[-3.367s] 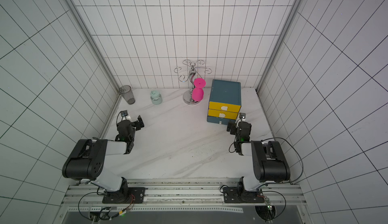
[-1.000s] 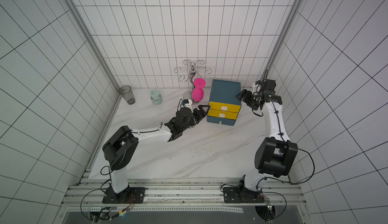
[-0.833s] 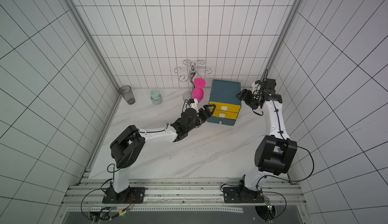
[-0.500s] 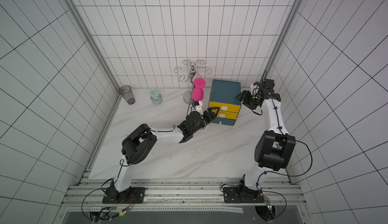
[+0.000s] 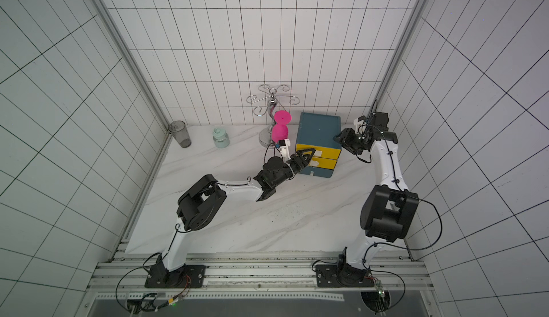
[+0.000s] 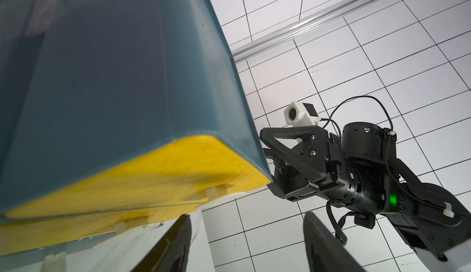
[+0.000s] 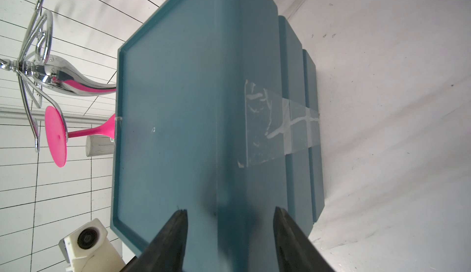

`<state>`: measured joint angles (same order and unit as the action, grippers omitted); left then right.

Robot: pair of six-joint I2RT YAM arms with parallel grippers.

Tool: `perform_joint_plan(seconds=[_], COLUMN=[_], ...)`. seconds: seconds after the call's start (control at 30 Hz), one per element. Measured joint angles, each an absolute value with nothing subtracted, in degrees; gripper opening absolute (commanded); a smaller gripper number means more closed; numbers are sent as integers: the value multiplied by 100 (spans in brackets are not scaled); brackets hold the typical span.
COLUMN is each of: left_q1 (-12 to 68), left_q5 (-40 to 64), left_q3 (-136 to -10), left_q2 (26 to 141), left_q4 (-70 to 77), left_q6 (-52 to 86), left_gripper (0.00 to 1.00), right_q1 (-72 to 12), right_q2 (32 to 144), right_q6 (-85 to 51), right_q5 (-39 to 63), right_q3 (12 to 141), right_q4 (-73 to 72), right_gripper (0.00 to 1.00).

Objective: Take the postcards out of the drawer
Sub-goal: Open the drawer in the storage box.

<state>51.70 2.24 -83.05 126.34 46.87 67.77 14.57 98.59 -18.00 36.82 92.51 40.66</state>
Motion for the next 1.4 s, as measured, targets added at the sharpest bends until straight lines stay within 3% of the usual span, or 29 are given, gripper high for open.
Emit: perform_joint_plan(seconds=[1.4], left_q1=[5317], left_q5=[-233], left_q3=[-9192], left_q2=[13111], left_q4=[3664], left_q6=[7900], left_gripper=[57], right_q1=[1372], right_q2=[9852], right_q6=[-1796], right_q5=[3701], right_q3=[9242], right_q4=[4226], right_gripper=[53])
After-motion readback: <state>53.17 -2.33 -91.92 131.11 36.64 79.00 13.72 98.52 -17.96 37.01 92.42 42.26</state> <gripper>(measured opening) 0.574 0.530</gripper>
